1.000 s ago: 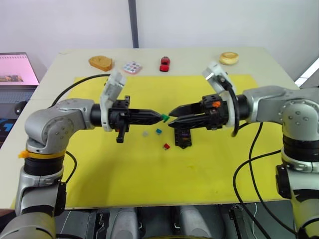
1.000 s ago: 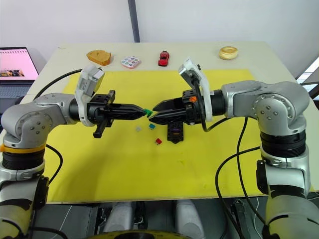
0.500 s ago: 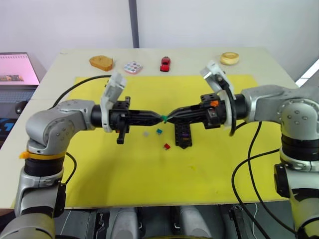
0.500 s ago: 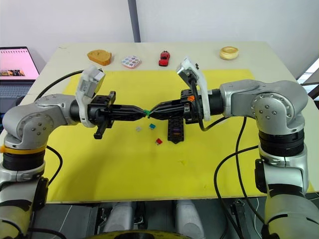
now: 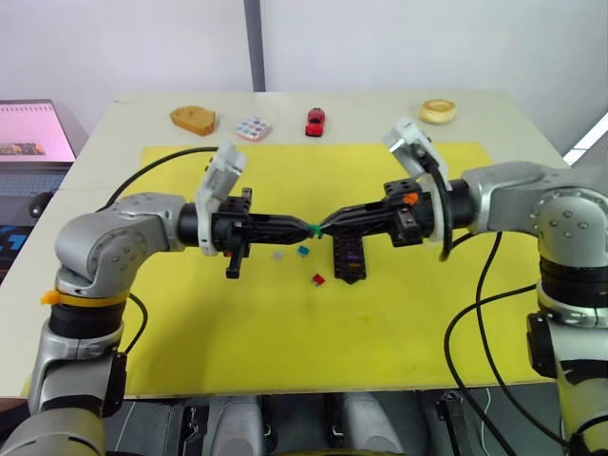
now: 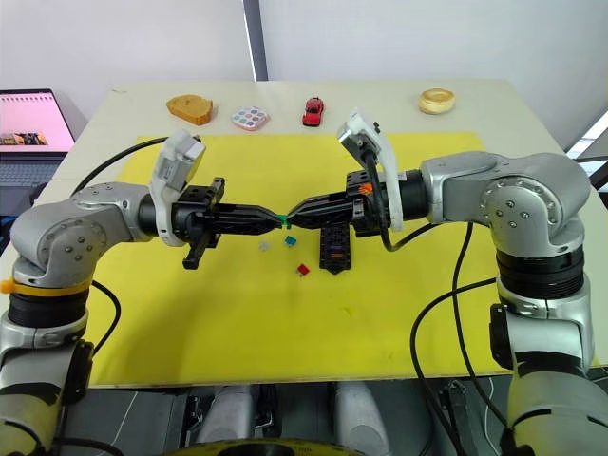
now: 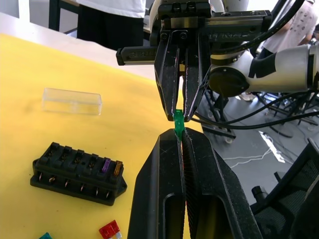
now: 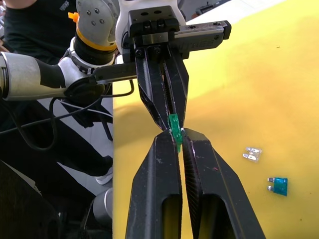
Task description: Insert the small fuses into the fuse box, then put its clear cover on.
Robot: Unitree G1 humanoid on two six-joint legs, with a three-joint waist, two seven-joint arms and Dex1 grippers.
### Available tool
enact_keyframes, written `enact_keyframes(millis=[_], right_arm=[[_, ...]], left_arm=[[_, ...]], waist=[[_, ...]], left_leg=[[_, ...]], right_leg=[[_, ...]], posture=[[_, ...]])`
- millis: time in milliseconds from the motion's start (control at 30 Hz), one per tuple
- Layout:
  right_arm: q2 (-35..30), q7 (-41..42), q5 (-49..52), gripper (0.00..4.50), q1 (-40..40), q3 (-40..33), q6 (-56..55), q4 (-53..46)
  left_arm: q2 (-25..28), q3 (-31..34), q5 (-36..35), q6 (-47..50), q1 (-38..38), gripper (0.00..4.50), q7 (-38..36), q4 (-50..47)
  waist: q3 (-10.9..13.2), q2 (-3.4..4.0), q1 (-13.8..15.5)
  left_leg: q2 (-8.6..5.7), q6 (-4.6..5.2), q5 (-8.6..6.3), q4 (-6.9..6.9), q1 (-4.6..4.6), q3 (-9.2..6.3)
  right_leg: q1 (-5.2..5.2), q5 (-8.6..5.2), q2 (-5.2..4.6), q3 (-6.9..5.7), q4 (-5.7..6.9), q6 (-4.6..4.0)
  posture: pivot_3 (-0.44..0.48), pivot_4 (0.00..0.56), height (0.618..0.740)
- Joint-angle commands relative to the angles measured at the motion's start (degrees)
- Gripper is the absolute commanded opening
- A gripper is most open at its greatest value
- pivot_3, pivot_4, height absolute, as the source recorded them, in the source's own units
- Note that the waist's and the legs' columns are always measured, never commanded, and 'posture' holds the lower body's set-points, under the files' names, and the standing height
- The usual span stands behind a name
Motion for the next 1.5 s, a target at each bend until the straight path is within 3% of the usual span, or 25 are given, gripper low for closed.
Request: enact_keyframes(millis=[33, 67, 167, 267, 400, 633, 1500], right_arm=[[-2.86, 3.15, -3.13, 0.02, -0.12, 1.68, -4.09, -2.72], [-3.92, 4.01, -4.95, 0.02, 0.2, 2.41, -6.05, -2.77], [-6.93, 7.06, -10.69, 0.0, 1.45, 4.48, -12.9, -2.39], [-9.79, 10.54, -17.97, 0.0, 5.15, 6.67, -22.51, -1.61], [-8.99, 12.53, -24.23, 0.0, 9.97, 7.38, -32.84, 0.47], [-8.43, 17.44, -32.16, 0.0, 12.16, 10.55, -42.56, 7.04], [-5.3, 24.02, -43.01, 0.0, 8.04, 14.39, -45.18, 17.02]], left_arm=[[0.96, -1.07, 3.67, -4.82, -0.69, 0.0, 0.05, -0.47], [1.51, -2.23, 5.42, -6.36, -0.49, 0.0, -0.53, -0.34], [2.47, -5.46, 10.0, -10.75, -0.24, 0.9, -1.92, 0.95], [2.3, -10.78, 17.43, -17.78, 0.06, 2.37, -2.85, 4.2], [-0.35, -17.31, 25.96, -26.77, -0.4, 4.42, -4.08, 10.87], [-6.19, -19.95, 30.7, -31.68, -3.87, 4.47, -4.81, 18.78], [-9.61, -20.1, 35.37, -32.26, -4.09, 4.47, -6.31, 19.9]], waist=[[0.0, 0.0, 0.01], [0.0, 0.0, 0.06], [0.0, 0.0, 0.07], [0.0, 0.0, 0.2], [0.01, -0.02, 0.18], [0.01, -0.02, 0.15], [0.01, -0.01, 0.14]], left_leg=[[0.0, 0.0, 0.0, 0.0, 0.0, 0.0], [-0.01, 0.0, 0.0, -0.01, 0.0, 0.0], [-0.03, 0.01, 0.0, -0.01, 0.0, 0.01], [-0.04, 0.01, -0.01, -0.01, 0.0, 0.02], [-0.05, 0.02, -0.01, 0.01, -0.01, 0.07], [-0.03, 0.02, -0.01, 0.02, -0.08, 0.09], [-0.02, 0.01, 0.0, 0.06, -0.08, 0.09]], right_leg=[[0.0, 0.0, 0.0, 0.0, 0.0, 0.0], [0.0, 0.0, -0.01, 0.0, -0.01, -0.01], [0.0, -0.01, 0.0, 0.01, -0.04, -0.02], [0.01, -0.02, -0.01, 0.01, -0.08, -0.03], [0.01, -0.02, 0.0, 0.02, -0.11, -0.03], [-0.07, -0.01, 0.04, 0.03, -0.09, -0.02], [-0.09, 0.0, 0.03, 0.03, -0.03, 0.0]], posture=[[0.0, 0.15, 0.74], [0.0, 0.15, 0.74], [0.0, 0.15, 0.74], [0.0, 0.15, 0.74], [0.0, 0.15, 0.74], [0.0, 0.15, 0.74], [0.0, 0.15, 0.74]])
